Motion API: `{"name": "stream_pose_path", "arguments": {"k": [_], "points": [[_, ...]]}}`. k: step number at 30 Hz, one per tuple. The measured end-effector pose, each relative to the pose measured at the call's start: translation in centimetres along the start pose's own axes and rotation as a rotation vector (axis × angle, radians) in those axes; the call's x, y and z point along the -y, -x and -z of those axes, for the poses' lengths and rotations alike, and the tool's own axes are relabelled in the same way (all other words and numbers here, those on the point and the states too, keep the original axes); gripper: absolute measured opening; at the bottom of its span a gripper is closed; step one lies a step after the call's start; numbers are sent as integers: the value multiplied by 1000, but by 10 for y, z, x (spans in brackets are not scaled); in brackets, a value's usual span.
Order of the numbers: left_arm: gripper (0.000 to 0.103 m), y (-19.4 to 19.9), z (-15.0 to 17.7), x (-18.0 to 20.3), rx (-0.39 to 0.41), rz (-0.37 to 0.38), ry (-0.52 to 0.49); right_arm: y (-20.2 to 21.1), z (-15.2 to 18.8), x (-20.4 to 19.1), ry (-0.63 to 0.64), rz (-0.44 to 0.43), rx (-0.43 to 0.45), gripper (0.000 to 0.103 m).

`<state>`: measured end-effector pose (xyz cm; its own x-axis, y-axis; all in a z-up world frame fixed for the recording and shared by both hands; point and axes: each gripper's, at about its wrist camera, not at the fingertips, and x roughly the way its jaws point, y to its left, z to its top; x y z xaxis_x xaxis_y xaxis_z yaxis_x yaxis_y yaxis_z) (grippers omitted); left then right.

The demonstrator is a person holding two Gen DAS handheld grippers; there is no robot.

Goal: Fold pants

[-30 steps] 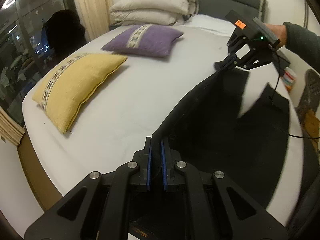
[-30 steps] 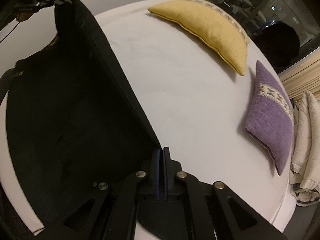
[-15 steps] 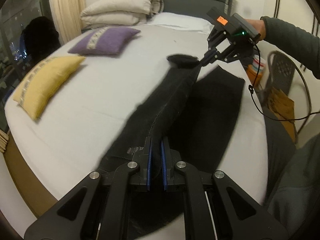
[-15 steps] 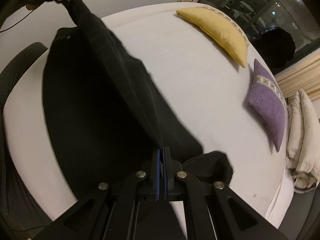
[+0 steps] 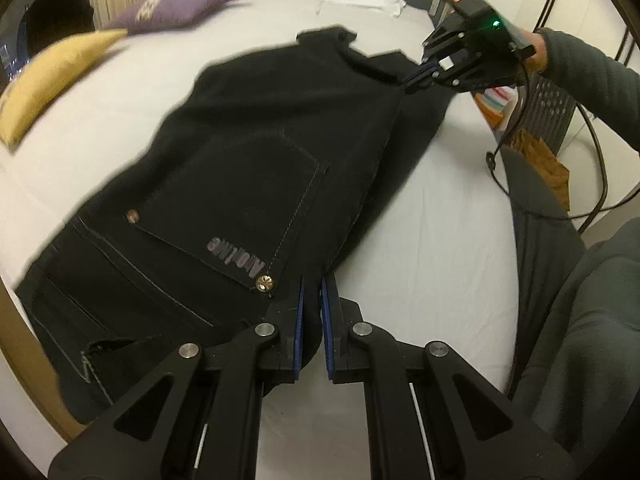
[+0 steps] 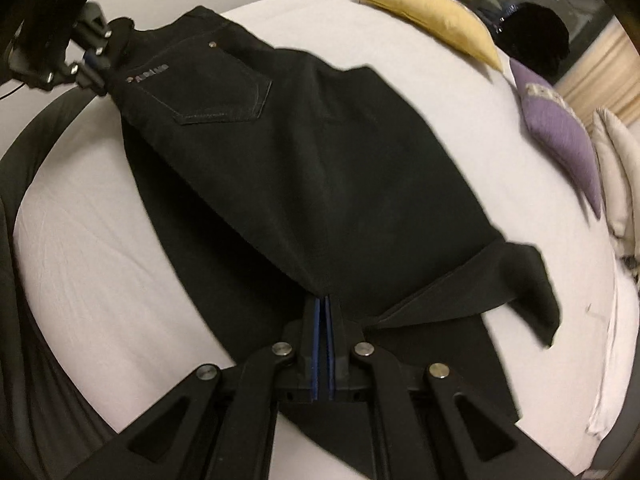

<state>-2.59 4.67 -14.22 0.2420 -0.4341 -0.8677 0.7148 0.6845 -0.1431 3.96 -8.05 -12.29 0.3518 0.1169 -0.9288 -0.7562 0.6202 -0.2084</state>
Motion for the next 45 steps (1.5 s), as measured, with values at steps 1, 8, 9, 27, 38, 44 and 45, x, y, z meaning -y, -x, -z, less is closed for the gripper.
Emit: {"name": "stream_pose_path", "arguments": {"k": [1,8,9,27,38,44,45], "points": [[7,-5,2,-4,-5,3,12,-2,0,-2,-3,1,-1,3],[7,-12,0,-1,1,-40,-18,-7,2,-11,8,29,-4,3],[7,-13,0,1,2,-51,-28,-7,5,-13,6,31,-2,3],[7,69,-24,-27,68,-333,-213,6,-8,-72,110,67,74,3],[7,0,32,-20,21,-396,-262,-15,6,-95,138,65,32,3],[7,12,21,-16,63,-523,-332,-12,2,-97,137,83,46,3],[8,19,15,-19,85,-549,-328,-10,-1,-98,140,88,54,3]]}}
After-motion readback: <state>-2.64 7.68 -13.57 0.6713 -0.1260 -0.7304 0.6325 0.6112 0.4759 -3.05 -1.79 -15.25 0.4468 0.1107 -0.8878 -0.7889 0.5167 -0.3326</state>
